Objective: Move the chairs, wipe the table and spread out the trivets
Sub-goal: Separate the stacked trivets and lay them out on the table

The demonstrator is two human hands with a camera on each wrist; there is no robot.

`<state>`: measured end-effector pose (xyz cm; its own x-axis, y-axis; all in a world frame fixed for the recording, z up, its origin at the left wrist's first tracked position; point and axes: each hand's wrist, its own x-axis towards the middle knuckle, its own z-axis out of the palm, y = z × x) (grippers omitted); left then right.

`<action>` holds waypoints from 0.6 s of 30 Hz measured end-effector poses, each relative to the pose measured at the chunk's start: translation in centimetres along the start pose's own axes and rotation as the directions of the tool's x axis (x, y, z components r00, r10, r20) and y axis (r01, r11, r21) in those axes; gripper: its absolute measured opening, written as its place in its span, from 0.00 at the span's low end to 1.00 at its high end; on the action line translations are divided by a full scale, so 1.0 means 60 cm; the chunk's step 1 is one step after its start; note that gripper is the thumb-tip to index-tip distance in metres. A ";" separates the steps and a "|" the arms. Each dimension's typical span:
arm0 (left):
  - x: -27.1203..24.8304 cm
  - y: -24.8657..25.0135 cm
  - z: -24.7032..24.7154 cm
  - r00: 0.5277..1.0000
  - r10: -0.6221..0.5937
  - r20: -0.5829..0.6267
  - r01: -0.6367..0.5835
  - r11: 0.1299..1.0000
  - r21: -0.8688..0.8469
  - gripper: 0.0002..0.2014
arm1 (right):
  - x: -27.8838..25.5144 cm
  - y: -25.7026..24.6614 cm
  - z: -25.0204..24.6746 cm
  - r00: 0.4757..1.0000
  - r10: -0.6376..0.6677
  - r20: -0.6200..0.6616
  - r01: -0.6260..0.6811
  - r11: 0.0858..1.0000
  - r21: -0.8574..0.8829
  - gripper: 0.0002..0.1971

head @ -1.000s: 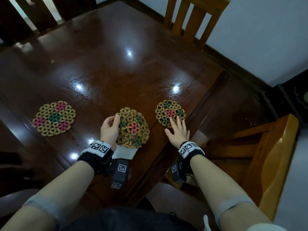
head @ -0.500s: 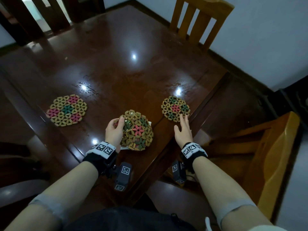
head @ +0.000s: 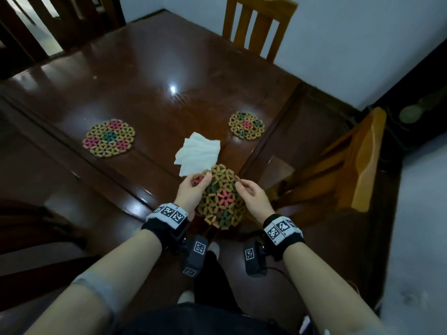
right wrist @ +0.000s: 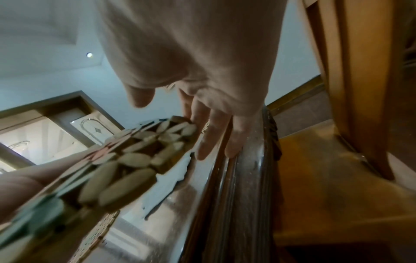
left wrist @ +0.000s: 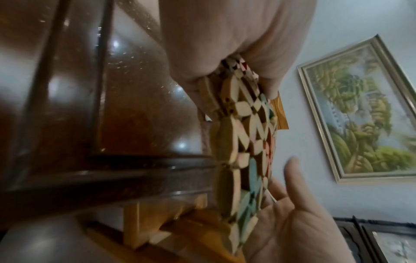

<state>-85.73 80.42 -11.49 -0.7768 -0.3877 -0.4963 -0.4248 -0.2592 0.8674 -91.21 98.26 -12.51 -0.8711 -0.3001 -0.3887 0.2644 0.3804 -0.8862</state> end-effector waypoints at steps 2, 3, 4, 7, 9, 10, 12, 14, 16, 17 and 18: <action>-0.032 -0.027 0.003 0.998 -0.020 0.054 0.020 1.000 0.016 0.16 | -0.048 0.029 -0.004 0.997 0.017 -0.071 -0.017 1.000 -0.004 0.19; -0.048 -0.039 0.008 0.996 -0.024 0.092 0.019 0.998 0.052 0.15 | -0.073 0.043 -0.008 0.993 0.026 -0.112 -0.025 1.000 0.011 0.19; -0.065 -0.048 0.014 0.992 -0.027 0.123 0.016 0.996 0.090 0.15 | -0.099 0.054 -0.015 0.988 0.039 -0.150 -0.035 0.999 0.029 0.20; -0.101 -0.081 0.047 0.967 -0.107 0.230 0.066 0.982 0.178 0.20 | -0.175 0.089 -0.046 0.970 0.082 -0.227 -0.072 0.996 0.054 0.18; -0.120 -0.105 0.082 0.935 -0.168 0.312 0.098 0.969 0.227 0.30 | -0.220 0.121 -0.075 0.953 0.125 -0.277 -0.113 0.992 0.061 0.16; -0.131 -0.114 0.102 0.914 -0.194 0.356 0.106 0.962 0.254 0.31 | -0.242 0.137 -0.091 0.940 0.150 -0.306 -0.135 0.988 0.067 0.16; -0.158 -0.128 0.146 0.863 -0.238 0.446 0.108 0.948 0.298 0.28 | -0.285 0.165 -0.126 0.910 0.190 -0.369 -0.162 0.981 0.107 0.16; -0.184 -0.134 0.194 0.785 -0.297 0.543 0.134 0.938 0.320 0.28 | -0.323 0.184 -0.164 0.875 0.226 -0.429 -0.174 0.972 0.156 0.15; -0.208 -0.142 0.248 0.721 -0.313 0.619 0.105 0.931 0.349 0.24 | -0.355 0.210 -0.205 0.833 0.251 -0.493 -0.175 0.965 0.196 0.14; -0.219 -0.146 0.275 0.707 -0.306 0.638 0.075 0.929 0.362 0.22 | -0.369 0.226 -0.227 0.809 0.257 -0.529 -0.164 0.962 0.216 0.13; -0.229 -0.150 0.303 0.706 -0.286 0.647 0.044 0.931 0.363 0.22 | -0.379 0.241 -0.249 0.785 0.257 -0.564 -0.146 0.961 0.235 0.12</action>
<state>-79.70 104.15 -11.83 -0.7280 0.3731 -0.5752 -0.5987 0.0628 0.7985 -73.76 123.63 -12.75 -0.8491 0.3557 -0.3905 0.4782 0.2035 -0.8543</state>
